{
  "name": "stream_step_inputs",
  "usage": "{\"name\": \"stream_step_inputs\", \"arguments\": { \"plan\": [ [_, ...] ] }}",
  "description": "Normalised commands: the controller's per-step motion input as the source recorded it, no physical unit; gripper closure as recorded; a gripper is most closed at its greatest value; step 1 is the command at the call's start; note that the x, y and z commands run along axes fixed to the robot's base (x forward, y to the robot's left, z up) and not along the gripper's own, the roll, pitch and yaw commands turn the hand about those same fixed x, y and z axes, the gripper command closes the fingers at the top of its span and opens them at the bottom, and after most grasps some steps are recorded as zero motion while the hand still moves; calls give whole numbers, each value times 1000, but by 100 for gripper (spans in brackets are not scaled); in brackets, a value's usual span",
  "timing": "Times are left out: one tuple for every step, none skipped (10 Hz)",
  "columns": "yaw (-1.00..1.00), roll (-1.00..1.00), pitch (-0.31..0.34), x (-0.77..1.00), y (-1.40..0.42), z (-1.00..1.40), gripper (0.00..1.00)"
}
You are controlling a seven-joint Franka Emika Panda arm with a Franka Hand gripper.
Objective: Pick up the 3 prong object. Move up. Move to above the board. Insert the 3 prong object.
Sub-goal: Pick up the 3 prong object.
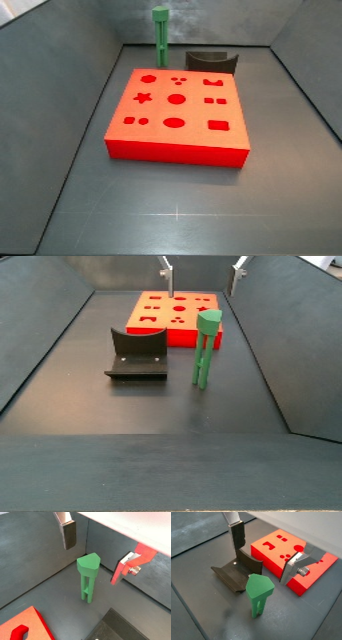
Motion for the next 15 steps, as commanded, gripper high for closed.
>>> {"name": "stream_step_inputs", "arguments": {
  "plan": [
    [0, -63, 0, 0, 37, -17, 0],
    [0, 0, -10, 0, 0, 0, 0],
    [-374, 6, 3, -283, 380, -40, 0],
    [-349, 0, 37, -286, 566, -89, 0],
    [-303, -3, 0, -214, 617, -166, 0],
    [-271, 0, 0, 0, 120, -129, 0],
    [-143, 69, 0, 89, -103, -151, 0],
    [-160, 77, 0, 320, -274, -126, 0],
    [-66, 79, 0, 251, -123, -203, 0],
    [0, 40, 0, 89, 3, -260, 0],
    [0, 51, -7, 17, 43, -314, 0],
    [0, 66, -19, 11, 3, -351, 0],
    [0, 39, 0, 0, 0, -251, 0],
    [0, 0, 10, 17, 0, 0, 0],
    [0, 14, 41, 0, 0, -171, 0]
  ]
}}
